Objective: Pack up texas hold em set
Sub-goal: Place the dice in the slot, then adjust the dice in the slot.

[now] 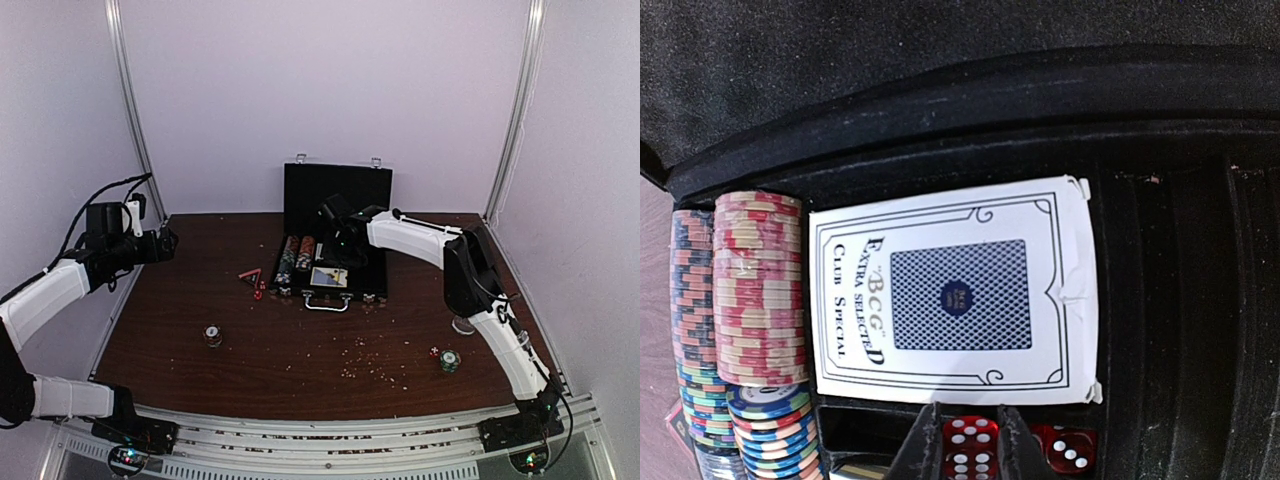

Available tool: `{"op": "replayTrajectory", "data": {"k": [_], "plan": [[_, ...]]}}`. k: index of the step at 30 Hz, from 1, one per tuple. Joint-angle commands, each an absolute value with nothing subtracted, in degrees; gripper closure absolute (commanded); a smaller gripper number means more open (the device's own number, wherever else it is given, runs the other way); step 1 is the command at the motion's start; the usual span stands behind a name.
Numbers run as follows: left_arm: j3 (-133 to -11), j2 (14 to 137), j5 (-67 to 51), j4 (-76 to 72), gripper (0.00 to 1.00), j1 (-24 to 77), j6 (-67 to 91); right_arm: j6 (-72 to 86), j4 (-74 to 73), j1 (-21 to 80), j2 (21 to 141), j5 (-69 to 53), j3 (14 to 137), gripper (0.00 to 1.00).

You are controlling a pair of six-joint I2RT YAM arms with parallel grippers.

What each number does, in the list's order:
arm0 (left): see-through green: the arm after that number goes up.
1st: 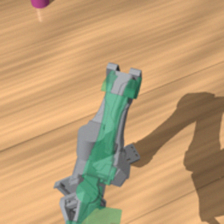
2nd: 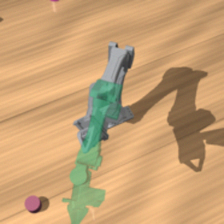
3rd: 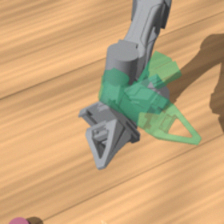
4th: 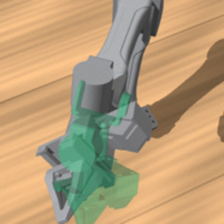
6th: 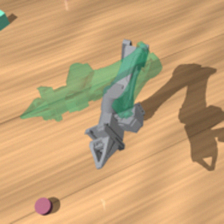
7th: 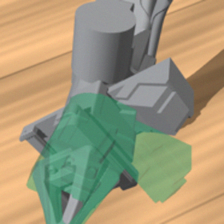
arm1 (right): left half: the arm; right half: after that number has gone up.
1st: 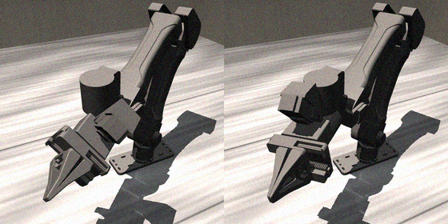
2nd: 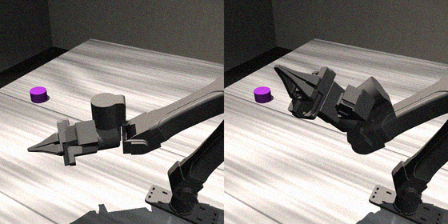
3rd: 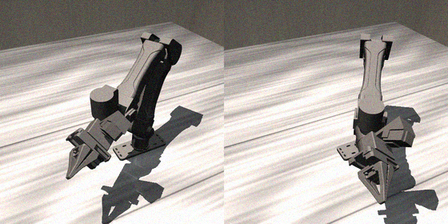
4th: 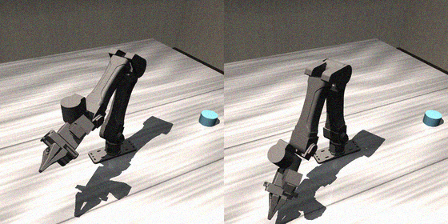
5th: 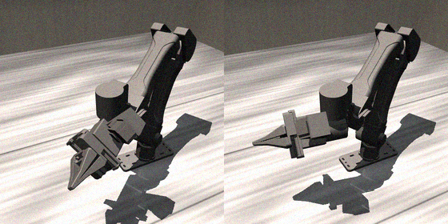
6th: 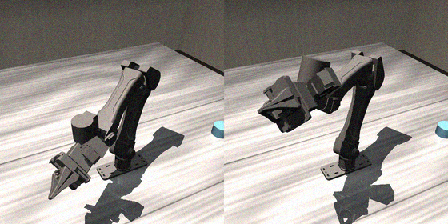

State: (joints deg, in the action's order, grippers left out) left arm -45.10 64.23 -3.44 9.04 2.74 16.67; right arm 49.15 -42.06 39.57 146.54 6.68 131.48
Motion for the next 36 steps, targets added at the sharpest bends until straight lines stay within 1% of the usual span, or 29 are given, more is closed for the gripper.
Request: {"op": "replayTrajectory", "data": {"k": [1,9,18,20,24,27,36], "plan": [[-46.1,64.4,-3.2,7.1,0.02,3.1,17.1,48.4,-47.2,38.4,146.6,9.2,130.6,0.79],[-46.0,64.2,-3.2,7.1,0.02,3.0,17.1,47.9,-44.6,38.4,144.8,7.3,130.9,0.67],[-46.0,63.1,-2.6,8.0,0.02,3.0,16.6,47.4,-38.5,38.0,139.7,4.3,130.9,0.53],[-45.8,62.9,-2.6,8.2,0.02,3.0,16.7,47.3,-38.2,38.0,138.6,4.7,130.8,0.49],[-45.6,62.7,-2.6,8.1,0.02,3.0,16.8,47.2,-39.6,38.0,136.8,6.4,129.9,0.37],[-45.7,62.6,-2.6,7.9,0.02,3.1,16.7,47.2,-41.2,37.9,136.1,7.3,128.2,0.31],[-44.8,61.6,-2.7,8.0,0.02,3.1,16.7,48.1,-43.6,38.1,136.6,6.4,123.2,0.24]]}}
